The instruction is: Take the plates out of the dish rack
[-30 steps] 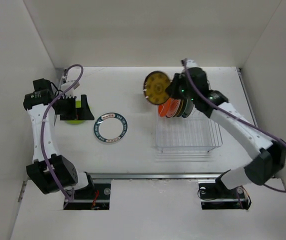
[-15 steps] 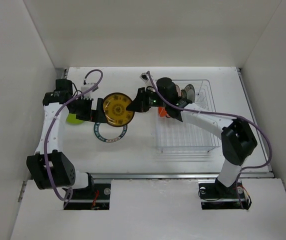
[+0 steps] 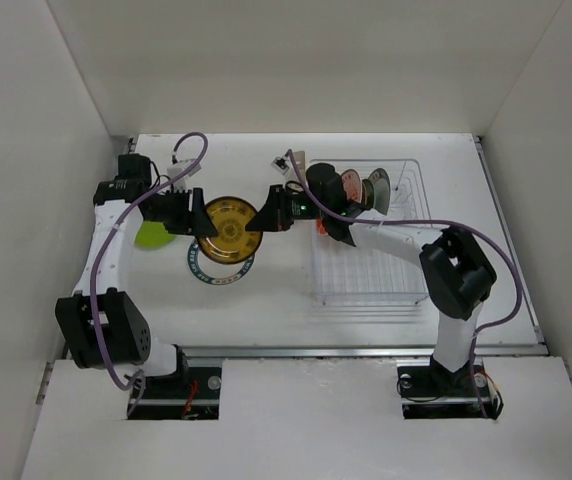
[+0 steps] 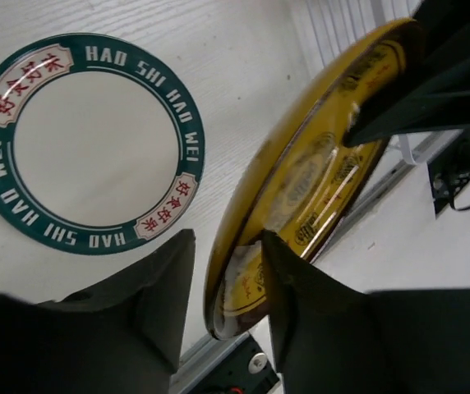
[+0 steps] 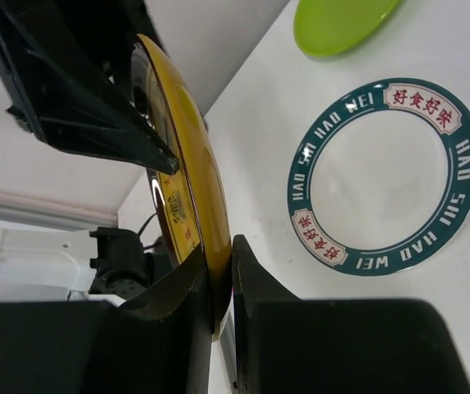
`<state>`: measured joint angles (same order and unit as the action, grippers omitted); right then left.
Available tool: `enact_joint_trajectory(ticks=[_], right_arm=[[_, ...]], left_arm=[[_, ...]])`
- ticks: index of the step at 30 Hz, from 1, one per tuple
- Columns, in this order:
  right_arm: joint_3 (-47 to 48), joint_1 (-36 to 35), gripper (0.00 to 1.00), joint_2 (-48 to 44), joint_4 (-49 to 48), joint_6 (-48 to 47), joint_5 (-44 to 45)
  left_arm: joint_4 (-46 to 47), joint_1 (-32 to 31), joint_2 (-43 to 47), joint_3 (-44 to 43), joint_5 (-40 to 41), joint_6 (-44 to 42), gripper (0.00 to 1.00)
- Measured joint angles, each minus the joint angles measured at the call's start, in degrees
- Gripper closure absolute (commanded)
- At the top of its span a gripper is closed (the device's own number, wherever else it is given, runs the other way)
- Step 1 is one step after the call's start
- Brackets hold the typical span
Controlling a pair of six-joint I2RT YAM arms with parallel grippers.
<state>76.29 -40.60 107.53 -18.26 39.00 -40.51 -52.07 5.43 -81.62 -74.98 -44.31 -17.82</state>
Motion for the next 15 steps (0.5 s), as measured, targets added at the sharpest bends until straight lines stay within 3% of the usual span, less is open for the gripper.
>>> enact_joint_trajectory(ticks=[4, 7, 9, 15], right_arm=[[-0.2, 0.0, 1.0, 1.8, -0.2, 0.1, 0.9], [-0.2, 0.3, 0.99, 3.2, -0.7, 0.8, 0.0], [-0.2, 0.3, 0.87, 3.2, -0.8, 0.9, -0.2], [0.2, -0.4, 0.3, 3.2, 1.2, 0.7, 1.6]], left_arm=[[-1.3, -0.4, -1.9, 0.0, -2.3, 1.0, 1.0], [-2.4, -0.1, -2.5, 0.0, -2.9, 1.4, 1.0], [-2.4, -0.1, -2.6, 0.0, -2.6, 2.0, 1.0], [-1.7, -0.6, -2.3, 0.0, -0.8, 3.9, 1.0]])
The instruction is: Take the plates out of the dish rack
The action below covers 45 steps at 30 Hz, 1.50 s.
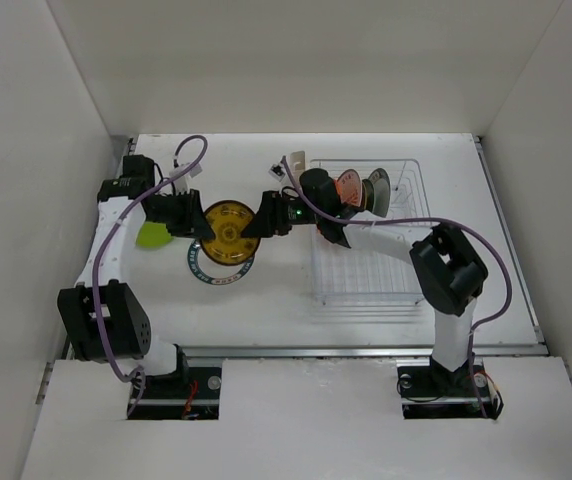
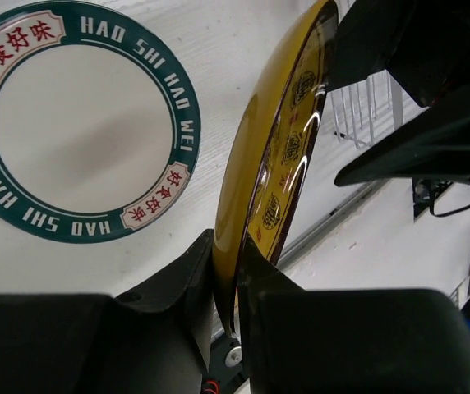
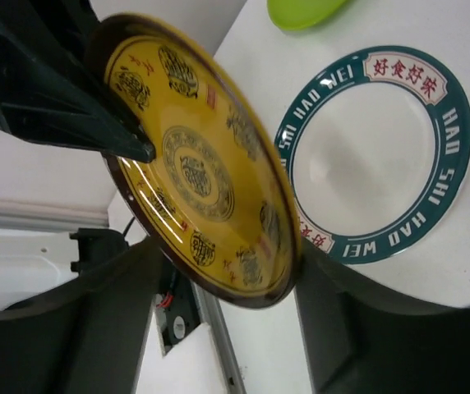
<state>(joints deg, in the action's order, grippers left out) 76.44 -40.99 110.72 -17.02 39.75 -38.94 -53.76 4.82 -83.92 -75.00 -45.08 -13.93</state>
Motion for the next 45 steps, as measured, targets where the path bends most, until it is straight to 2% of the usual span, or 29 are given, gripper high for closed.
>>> enact_joint_trajectory(ticks=[2, 4, 12, 17, 22, 26, 30, 31, 34, 35, 39, 45], right_arm=[[0.5, -0.4, 0.07, -0.2, 2.1, -1.2, 1.0], [0.7, -0.5, 0.0, -0.7, 3.9, -2.0, 2.1], [0.7, -0.7, 0.0, -6.8, 11.3, -4.9, 11.0], [0.7, -0.7, 0.0, -11.9, 15.2, -5.7, 17.0], [0.7, -0.7, 0.0, -18.6, 18.4, -7.3, 19.7], [0.7, -0.7, 0.0, -22.8, 19.5, -8.7, 19.7], [0.3, -0.7, 0.0, -24.9, 20.1, -9.8, 18.5], [0.0, -0.8, 0.0, -25.4, 20.2, -10.0, 18.3], [-1.2, -0.8, 0.0, -27.3, 21.0, -10.4, 17.7], [-1.5, -0.9, 0.0, -28.0, 21.4, -10.6, 17.5], [-2.3, -1.1, 0.0, -30.3, 21.7, -11.1, 17.2], [-2.3, -1.1, 0.0, -31.6, 22.4, -11.5, 16.9]], left_arm=[[0.5, 0.3, 0.0, 0.0, 0.7, 0.4, 1.0], [0.8, 1.0, 0.0, 0.0, 1.0, 0.7, 1.0], [1.5, 5.7, 0.4, 0.0, 4.5, 2.4, 1.0], [5.5, 13.3, -0.5, -0.9, 12.2, 9.5, 1.0], [11.3, 22.5, -7.6, -4.5, 19.1, 17.9, 1.0], [16.2, 25.7, -14.7, -5.2, 20.4, 22.4, 1.0], [17.8, 26.0, -20.6, -6.8, 20.2, 24.3, 0.88], [17.8, 26.0, -21.9, -7.7, 20.1, 24.5, 0.75], [17.7, 26.0, -25.3, -10.8, 19.5, 24.9, 0.58], [17.6, 26.0, -26.0, -11.5, 19.4, 24.9, 0.49], [13.2, 25.9, -29.6, -16.3, 20.5, 24.2, 0.35], [5.9, 24.5, -32.2, -19.8, 26.3, 20.0, 0.21]])
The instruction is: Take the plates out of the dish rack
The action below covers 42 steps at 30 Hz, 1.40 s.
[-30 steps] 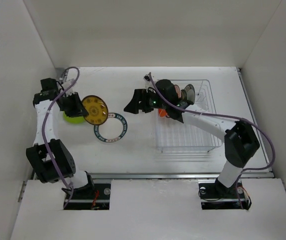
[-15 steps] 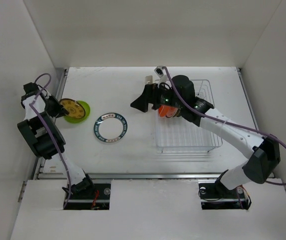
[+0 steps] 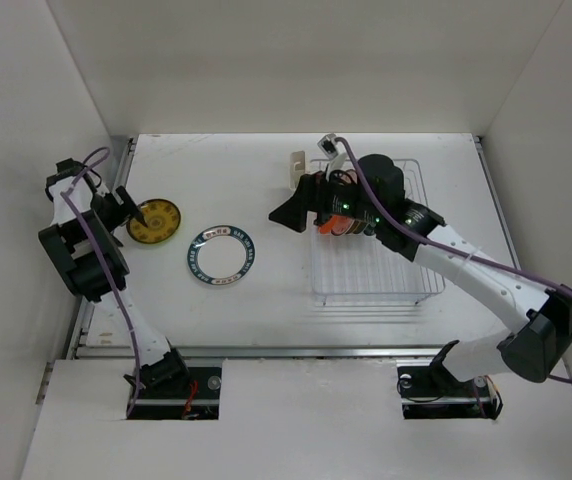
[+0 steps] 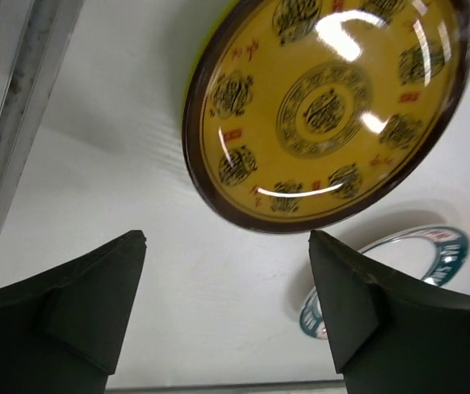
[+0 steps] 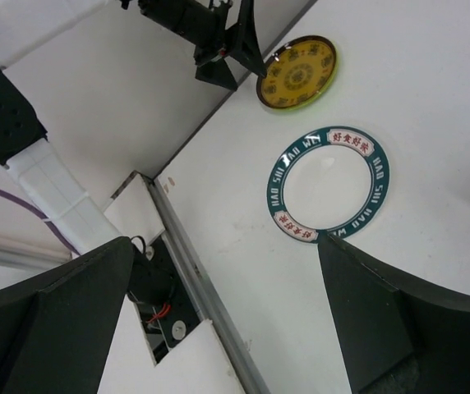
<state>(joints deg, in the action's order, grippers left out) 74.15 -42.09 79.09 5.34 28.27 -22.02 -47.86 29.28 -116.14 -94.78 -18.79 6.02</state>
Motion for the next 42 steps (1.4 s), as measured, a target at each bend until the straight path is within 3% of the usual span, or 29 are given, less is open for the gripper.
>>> enact_joint_trajectory(ticks=[4, 10, 16, 20, 24, 30, 34, 35, 42], right_arm=[[0.5, 0.0, 0.0, 0.0, 3.2, 0.0, 2.5], [7.6, 0.8, 0.0, 0.0, 18.4, 2.9, 20.6], [9.7, 13.7, 0.0, -2.3, 30.6, 7.2, 34.9], [9.7, 20.9, 0.06, -0.9, 35.0, 7.3, 40.5], [8.7, 23.6, 0.3, 3.9, 35.3, 5.6, 41.3], [6.7, 24.3, 0.51, 11.3, 34.5, 3.5, 39.0], [6.7, 24.9, 0.84, 15.0, 34.1, 3.1, 39.2], [6.7, 25.0, 0.97, 15.5, 34.1, 2.7, 39.3], [9.4, 24.7, 1.0, 15.7, 38.1, -2.0, 43.3]], left_arm=[[-3.7, -2.3, 0.0, -0.7, 3.9, -3.2, 0.19], [-5.8, -4.8, 3.4, -0.6, 8.5, -6.6, 0.19], [-3.3, -5.1, 20.8, 5.8, 11.1, -12.8, 0.18], [-2.0, -7.9, 32.6, 11.1, 12.7, -18.9, 0.17], [-2.4, -10.1, 37.4, 15.5, 12.9, -23.3, 0.17], [-4.7, -10.0, 37.5, 19.7, 13.0, -25.3, 0.17], [-5.9, -10.0, 39.2, 21.3, 12.8, -25.6, 0.17], [-6.2, -10.0, 40.2, 21.6, 12.8, -25.7, 0.17], [-7.9, -10.1, 46.3, 21.8, 12.2, -25.7, 0.16]])
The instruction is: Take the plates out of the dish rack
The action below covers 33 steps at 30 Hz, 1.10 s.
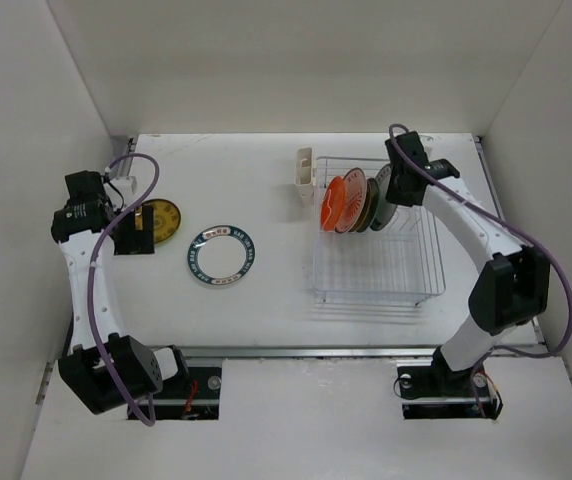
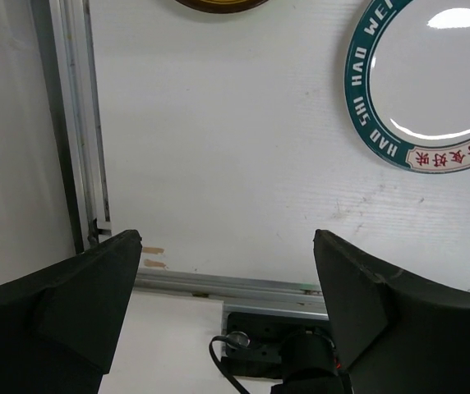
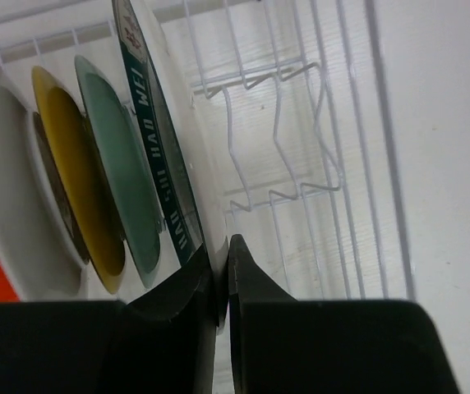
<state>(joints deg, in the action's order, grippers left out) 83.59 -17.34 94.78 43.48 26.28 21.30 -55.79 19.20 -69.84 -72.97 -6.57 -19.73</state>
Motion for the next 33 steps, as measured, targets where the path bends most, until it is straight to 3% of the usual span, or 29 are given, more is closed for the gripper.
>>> enact_joint_trajectory(ticks=[8, 11, 14, 16, 19, 24, 30, 33], right_arm=[[19.5, -2.9, 1.0, -6.0, 12.3, 1.0, 14.4], [25.6, -7.7, 1.0, -10.0, 13.7, 1.4, 20.2], [26.9, -15.3, 1.0, -13.2, 12.8, 1.4, 20.5], [24.3, -19.6, 1.0, -14.1, 9.3, 0.4, 14.5], [16.7, -22.9, 1.0, -12.5, -0.9, -0.1, -2.4], [12.9, -25.6, 1.0, 4.3, -15.5, 2.7, -26.8], [16.2, -27.3, 1.0, 23.0, -20.2, 7.2, -40.0], [17.2, -27.4, 0.87, 27.7, -21.7, 9.6, -42.7]], left_arm=[[-2.2, 0.0, 0.0, 0.0, -0.9, -0.1, 0.16], [-2.4, 0.0, 0.0, 0.0, -1.4, -0.1, 0.16], [-2.4, 0.0, 0.0, 0.0, -1.6, 0.5, 0.16], [-2.4, 0.0, 0.0, 0.0, -1.7, 1.0, 0.16], [-2.4, 0.0, 0.0, 0.0, -1.8, 2.1, 0.16], [-2.4, 0.0, 0.0, 0.0, -1.9, 3.3, 0.16], [-2.4, 0.0, 0.0, 0.0, -1.5, 3.8, 0.16], [-2.4, 0.0, 0.0, 0.0, -1.3, 3.8, 0.16]])
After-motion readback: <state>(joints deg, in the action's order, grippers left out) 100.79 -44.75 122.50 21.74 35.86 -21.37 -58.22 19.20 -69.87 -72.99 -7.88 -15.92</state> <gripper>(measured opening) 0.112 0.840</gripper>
